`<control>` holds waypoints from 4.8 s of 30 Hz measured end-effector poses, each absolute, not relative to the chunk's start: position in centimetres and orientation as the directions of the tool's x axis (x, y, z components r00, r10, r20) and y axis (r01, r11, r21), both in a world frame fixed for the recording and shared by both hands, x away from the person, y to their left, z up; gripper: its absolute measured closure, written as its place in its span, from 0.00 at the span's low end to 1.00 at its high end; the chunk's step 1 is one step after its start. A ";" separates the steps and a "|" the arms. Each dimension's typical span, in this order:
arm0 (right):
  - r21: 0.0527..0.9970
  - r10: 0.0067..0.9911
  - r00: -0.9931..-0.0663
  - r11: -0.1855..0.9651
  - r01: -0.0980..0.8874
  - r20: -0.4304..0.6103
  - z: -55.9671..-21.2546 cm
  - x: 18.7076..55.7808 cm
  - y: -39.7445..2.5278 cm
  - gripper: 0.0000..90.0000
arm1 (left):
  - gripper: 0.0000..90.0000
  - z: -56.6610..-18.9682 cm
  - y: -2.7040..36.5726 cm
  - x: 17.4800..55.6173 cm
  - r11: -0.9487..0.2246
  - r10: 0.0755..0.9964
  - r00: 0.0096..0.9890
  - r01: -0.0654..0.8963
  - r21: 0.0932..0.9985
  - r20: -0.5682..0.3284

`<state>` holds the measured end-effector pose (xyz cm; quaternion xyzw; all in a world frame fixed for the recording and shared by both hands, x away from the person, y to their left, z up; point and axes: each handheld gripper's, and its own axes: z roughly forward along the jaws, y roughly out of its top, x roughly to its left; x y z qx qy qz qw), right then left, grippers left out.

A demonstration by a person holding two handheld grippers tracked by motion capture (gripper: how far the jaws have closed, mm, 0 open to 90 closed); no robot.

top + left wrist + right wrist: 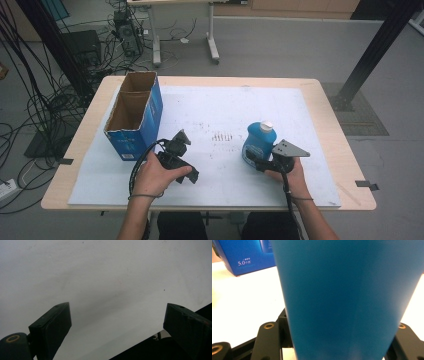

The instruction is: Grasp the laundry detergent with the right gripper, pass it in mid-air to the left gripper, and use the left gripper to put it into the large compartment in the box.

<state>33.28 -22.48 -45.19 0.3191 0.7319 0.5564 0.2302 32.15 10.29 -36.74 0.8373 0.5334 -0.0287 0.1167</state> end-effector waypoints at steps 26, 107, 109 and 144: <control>0.963 0.727 -0.687 0.175 0.207 0.016 -45.3 33.2 -22.4 0.46 | 0.09 -36.7 10.1 32.3 -0.402 0.887 0.428 0.900 0.169 -0.171; 0.961 0.724 -0.689 0.175 0.214 0.021 -45.1 33.3 -22.6 0.47 | 0.09 -35.4 10.0 33.4 -0.434 0.867 0.468 0.877 0.206 -0.168; 0.961 0.723 -0.691 0.171 0.217 0.028 -44.9 33.3 -22.8 0.47 | 0.09 -34.6 9.9 33.5 -0.436 0.865 0.474 0.872 0.220 -0.165; 0.936 0.470 -0.882 0.289 0.200 0.043 -31.8 34.0 -23.8 0.48 | 0.09 -18.8 8.7 33.5 -0.756 0.574 0.818 0.551 0.353 -0.047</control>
